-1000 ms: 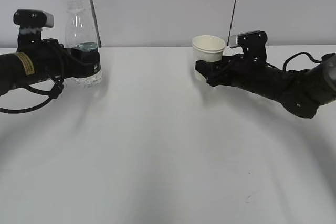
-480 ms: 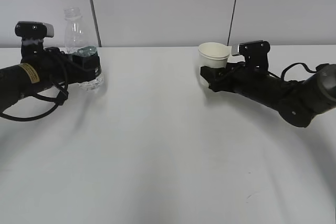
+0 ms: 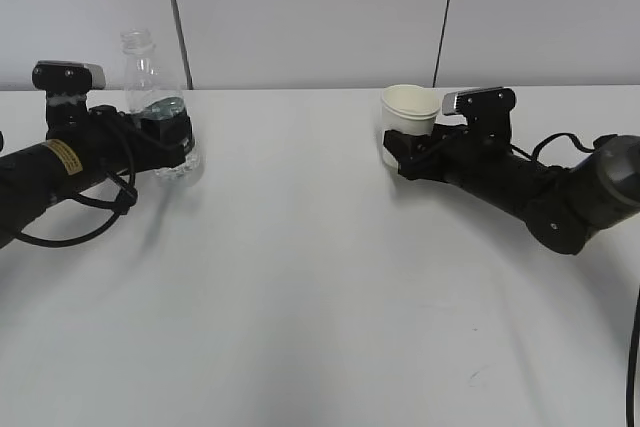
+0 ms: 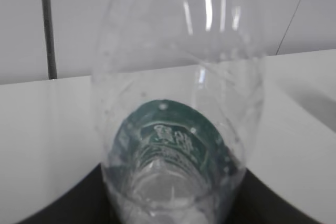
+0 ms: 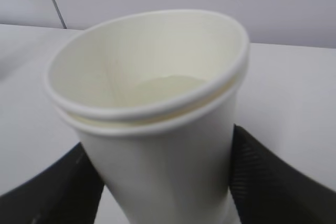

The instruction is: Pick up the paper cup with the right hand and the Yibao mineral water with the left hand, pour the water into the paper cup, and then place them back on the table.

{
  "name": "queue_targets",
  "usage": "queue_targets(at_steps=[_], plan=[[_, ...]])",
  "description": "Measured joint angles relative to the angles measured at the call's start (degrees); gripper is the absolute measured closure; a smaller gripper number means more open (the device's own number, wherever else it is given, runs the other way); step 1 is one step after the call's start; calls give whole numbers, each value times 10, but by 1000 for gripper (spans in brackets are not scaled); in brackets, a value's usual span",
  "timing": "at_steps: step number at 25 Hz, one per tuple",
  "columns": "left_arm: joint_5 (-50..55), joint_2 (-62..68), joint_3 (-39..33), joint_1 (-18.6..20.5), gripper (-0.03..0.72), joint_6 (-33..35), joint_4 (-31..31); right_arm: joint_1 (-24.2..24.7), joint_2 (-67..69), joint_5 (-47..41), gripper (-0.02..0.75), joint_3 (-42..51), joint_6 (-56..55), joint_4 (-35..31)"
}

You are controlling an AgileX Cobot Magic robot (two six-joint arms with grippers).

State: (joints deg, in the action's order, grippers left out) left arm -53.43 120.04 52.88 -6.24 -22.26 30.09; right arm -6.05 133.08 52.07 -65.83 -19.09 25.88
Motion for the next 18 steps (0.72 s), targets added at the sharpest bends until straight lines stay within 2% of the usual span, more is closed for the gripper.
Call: queue_targets(at_steps=[6,18], plan=[[-15,19,0,0,370,20,-7,0,24,44,206,0,1,-1],[-23,44,6,0,370,23,-16,0,27,52,206,0,1,-3]])
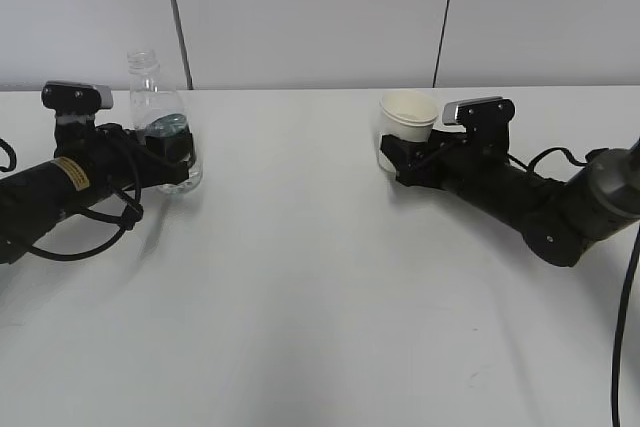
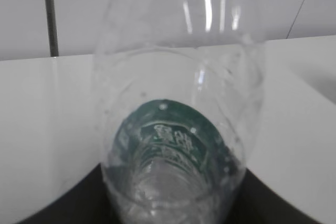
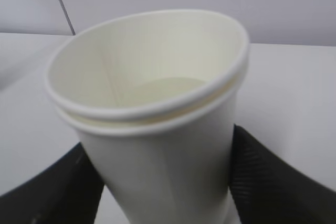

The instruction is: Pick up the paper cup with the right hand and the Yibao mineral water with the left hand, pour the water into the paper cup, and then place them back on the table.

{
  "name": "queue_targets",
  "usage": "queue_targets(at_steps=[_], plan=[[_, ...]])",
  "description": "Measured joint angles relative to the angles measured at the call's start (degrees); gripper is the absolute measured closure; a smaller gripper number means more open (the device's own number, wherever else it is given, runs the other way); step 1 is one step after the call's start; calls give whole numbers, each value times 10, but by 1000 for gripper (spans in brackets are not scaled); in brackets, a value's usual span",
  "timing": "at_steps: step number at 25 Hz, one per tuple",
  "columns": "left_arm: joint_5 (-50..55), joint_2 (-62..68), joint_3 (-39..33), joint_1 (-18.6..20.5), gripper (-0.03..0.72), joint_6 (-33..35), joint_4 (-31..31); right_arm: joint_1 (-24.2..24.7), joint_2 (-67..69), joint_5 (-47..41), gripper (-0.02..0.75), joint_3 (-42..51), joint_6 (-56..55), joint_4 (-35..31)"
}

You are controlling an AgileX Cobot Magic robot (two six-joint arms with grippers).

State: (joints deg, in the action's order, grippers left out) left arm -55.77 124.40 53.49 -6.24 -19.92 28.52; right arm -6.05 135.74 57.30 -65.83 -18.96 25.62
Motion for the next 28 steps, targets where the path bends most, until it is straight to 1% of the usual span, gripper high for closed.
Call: queue_targets(at_steps=[6,11,16,20,28], plan=[[0,0,0,0,370,1,0,0,0,0,206,0,6,-3],[1,0,0,0,370,1,1,0,0,0,206,0,27,-21],[2,0,0,0,370,2,2,0,0,-25,206,0,39,-23],[2,0,0,0,370,2,2,0,0,-27,206,0,43,-23],[2,0,0,0,370,2,2,0,13,0,206,0,46,-27]])
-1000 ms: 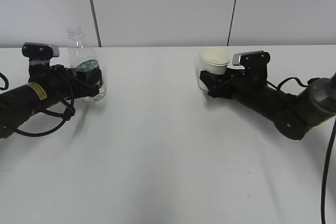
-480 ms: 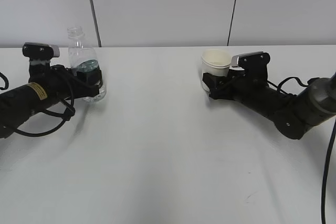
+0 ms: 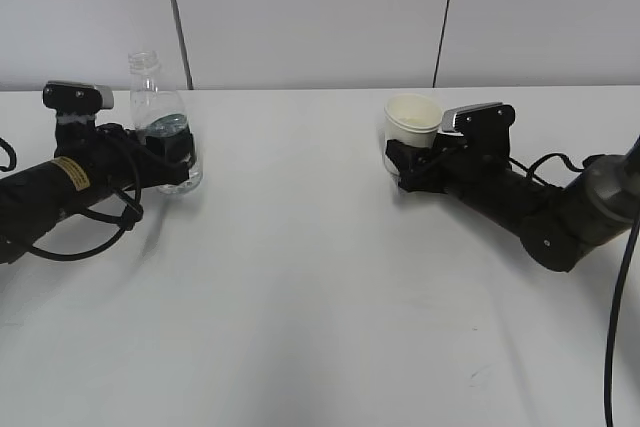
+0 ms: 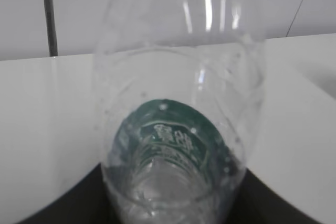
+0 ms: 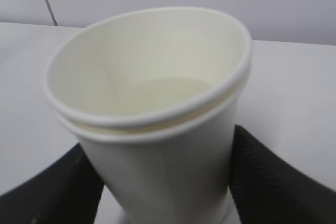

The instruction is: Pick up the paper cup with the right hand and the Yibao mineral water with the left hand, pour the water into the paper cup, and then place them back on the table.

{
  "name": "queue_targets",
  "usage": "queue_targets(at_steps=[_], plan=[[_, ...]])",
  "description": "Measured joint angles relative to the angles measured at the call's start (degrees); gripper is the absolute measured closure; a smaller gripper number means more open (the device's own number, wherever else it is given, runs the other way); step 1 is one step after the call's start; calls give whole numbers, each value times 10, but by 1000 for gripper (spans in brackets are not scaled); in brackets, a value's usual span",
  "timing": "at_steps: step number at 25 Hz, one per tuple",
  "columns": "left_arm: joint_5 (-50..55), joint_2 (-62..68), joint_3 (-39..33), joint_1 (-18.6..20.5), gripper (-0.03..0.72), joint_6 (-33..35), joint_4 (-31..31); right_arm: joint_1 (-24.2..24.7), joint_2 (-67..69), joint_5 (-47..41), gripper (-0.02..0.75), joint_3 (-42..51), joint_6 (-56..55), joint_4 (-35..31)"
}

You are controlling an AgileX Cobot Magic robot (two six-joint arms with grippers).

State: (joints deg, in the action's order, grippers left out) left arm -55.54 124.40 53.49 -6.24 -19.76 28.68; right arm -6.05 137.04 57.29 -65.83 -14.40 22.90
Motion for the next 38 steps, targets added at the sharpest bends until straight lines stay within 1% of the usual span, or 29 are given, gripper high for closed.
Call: queue_targets(at_steps=[15,17,20,22,31,38], plan=[[0,0,0,0,370,0,0,0,1,6,204,0,0,0],[0,0,0,0,370,0,0,0,1,6,186,0,0,0],[0,0,0,0,370,0,0,0,1,6,134,0,-1,0],[0,0,0,0,370,0,0,0,1,4,119,0,-5,4],[2,0,1,0,370,0,1,0,1,1,111,14,-12,5],[2,0,1,0,370,0,0,0,-3,17,111,38,-13,4]])
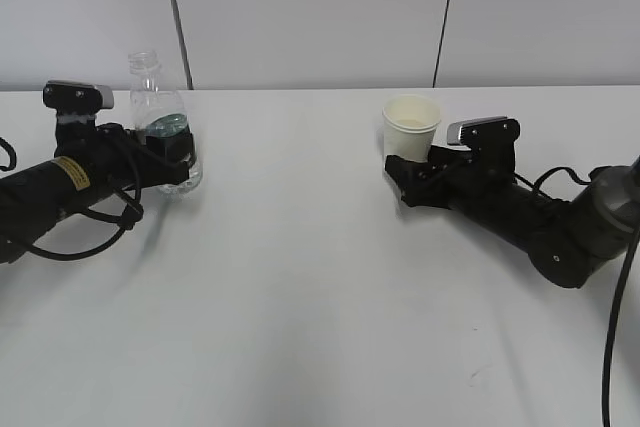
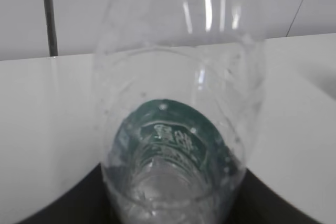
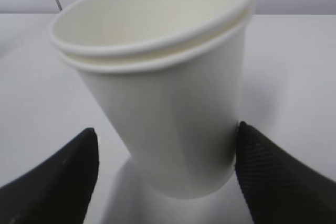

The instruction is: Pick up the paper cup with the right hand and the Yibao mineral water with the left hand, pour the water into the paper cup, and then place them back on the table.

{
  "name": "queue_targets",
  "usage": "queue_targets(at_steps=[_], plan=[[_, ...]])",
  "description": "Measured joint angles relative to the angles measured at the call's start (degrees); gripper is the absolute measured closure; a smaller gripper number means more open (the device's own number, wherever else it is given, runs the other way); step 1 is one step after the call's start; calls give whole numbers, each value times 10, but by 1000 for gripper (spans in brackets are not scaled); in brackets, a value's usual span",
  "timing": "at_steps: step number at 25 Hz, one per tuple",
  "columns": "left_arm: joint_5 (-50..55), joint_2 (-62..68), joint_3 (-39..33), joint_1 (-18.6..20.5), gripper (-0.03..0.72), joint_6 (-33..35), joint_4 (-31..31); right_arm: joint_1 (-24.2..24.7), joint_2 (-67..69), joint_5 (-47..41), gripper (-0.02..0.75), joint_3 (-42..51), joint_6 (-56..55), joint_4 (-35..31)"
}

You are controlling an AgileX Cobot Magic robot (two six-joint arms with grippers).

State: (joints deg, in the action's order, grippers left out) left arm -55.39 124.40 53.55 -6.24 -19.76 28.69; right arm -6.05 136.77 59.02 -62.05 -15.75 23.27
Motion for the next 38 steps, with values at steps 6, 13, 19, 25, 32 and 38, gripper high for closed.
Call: queue_targets(at_steps=[6,13,19,25,32,38], plan=[[0,0,0,0,370,0,0,0,-30,0,113,27,16,-9],[0,0,0,0,370,0,-1,0,-50,5,125,70,28,-49],[0,0,0,0,370,0,-1,0,-82,17,143,114,29,-50],[1,0,0,0,370,0,-1,0,-153,21,145,186,29,-50],[1,0,0,0,365,0,-1,0,-244,49,145,266,29,-50],[2,0,0,0,227,1,17,0,-279,61,145,285,29,-50]])
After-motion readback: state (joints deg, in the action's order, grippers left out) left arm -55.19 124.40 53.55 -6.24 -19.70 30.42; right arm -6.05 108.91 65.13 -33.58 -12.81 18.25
